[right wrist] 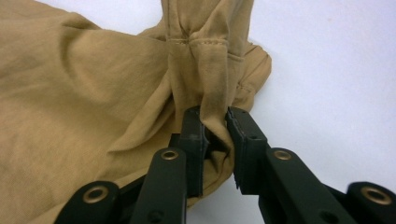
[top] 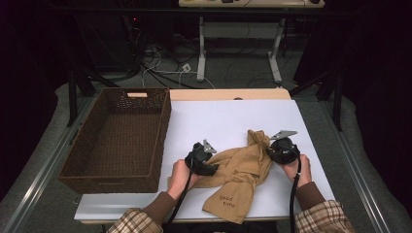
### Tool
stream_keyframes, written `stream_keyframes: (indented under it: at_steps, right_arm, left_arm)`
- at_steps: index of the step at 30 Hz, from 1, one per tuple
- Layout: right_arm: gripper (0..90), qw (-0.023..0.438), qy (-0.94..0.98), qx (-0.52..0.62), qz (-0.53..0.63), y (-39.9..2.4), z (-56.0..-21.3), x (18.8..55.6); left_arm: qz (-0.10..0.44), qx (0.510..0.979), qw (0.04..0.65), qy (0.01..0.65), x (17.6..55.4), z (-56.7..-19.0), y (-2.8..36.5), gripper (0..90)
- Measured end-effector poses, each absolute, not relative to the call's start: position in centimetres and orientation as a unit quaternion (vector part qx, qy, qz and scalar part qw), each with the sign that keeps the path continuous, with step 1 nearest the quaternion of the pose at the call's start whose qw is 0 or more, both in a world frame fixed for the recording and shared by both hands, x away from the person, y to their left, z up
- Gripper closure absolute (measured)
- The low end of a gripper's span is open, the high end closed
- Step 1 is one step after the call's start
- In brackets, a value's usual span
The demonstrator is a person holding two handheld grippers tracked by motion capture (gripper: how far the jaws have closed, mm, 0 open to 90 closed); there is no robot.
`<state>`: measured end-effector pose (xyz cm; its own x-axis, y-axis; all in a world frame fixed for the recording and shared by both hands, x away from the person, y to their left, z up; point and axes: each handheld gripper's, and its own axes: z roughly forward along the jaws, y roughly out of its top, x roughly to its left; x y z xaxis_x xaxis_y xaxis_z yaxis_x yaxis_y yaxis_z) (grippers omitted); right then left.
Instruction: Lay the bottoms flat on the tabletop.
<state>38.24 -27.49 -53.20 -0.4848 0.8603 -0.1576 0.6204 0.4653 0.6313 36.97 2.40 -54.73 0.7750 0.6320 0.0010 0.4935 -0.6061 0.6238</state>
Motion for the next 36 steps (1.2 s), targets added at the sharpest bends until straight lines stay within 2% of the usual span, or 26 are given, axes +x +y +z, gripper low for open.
stream_keyframes:
  at_steps: [4,8,13,29,36]
  right_arm:
    - [80.2,0.225,0.823,0.449,0.265,-27.5,-53.3,38.3]
    - [81.9,0.219,0.822,0.45,0.272,-27.6,-53.3,38.3]
    - [85.2,0.224,0.819,0.446,0.283,-27.5,-53.2,38.2]
    - [87.5,0.258,0.803,0.443,0.304,-27.7,-52.4,38.0]
    - [87.4,0.263,0.802,0.45,0.291,-27.9,-52.7,38.3]
  left_arm:
    - [0.105,0.886,0.323,0.315,37.0,-55.0,2.5,53.5]
    - [0.088,0.887,0.338,0.303,36.9,-55.2,2.7,68.9]
    - [0.099,0.887,0.341,0.296,36.6,-55.2,2.7,85.2]
    - [0.175,0.862,0.365,0.304,35.1,-52.8,4.5,87.1]
    - [0.17,0.87,0.353,0.3,34.3,-52.4,5.0,86.7]
